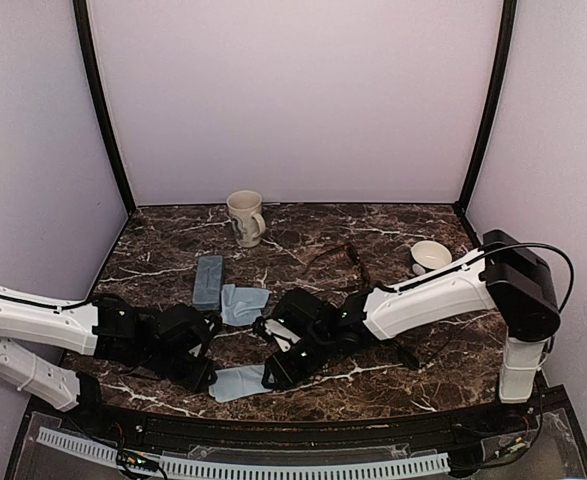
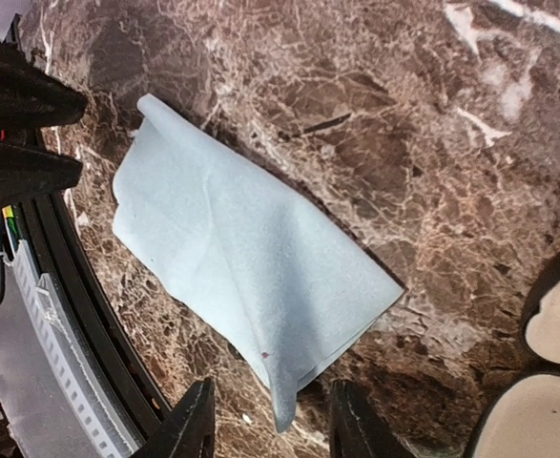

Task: Organize the sunglasses
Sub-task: Fold the glasses cleaning cloth at the center of the board, then smooth out the folded cleaning cloth at the center of the board.

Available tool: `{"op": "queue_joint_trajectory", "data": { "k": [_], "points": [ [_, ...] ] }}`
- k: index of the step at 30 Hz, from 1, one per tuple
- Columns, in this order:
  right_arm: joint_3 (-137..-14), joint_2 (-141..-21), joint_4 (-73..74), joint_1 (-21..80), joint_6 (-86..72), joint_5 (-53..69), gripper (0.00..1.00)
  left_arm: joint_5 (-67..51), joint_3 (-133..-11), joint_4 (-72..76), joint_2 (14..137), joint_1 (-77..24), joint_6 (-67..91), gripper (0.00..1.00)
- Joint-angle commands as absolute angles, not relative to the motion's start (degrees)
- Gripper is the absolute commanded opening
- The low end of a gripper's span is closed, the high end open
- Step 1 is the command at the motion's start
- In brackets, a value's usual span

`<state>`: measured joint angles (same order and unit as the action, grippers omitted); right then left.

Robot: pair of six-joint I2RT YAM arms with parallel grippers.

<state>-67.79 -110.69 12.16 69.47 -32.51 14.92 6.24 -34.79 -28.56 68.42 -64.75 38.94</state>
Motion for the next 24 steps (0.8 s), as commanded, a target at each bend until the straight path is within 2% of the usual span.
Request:
{"op": "queue_joint_trajectory", "data": {
  "k": [1, 5, 15, 24],
  "points": [
    [-66.5, -107.9, 8.9, 68.1, -34.2, 13.7, 0.42, 5.2, -32.0, -24.9, 66.0, -61.8, 39.7, 0.34],
    [-66.6, -108.4, 7.5, 67.4, -34.8, 13.1, 0.42, 3.2, -30.2, -22.3, 66.0, -59.7, 39.5, 0.35],
    [-67.4, -110.7, 5.5, 66.6, -36.2, 11.9, 0.40, 0.4, -29.0, -17.7, 68.4, -58.1, 39.2, 0.24],
    [-68.7, -112.9, 6.4, 67.2, -36.0, 10.5, 0.38, 1.5, -29.4, -18.3, 69.8, -58.0, 38.2, 0.27]
  ]
}}
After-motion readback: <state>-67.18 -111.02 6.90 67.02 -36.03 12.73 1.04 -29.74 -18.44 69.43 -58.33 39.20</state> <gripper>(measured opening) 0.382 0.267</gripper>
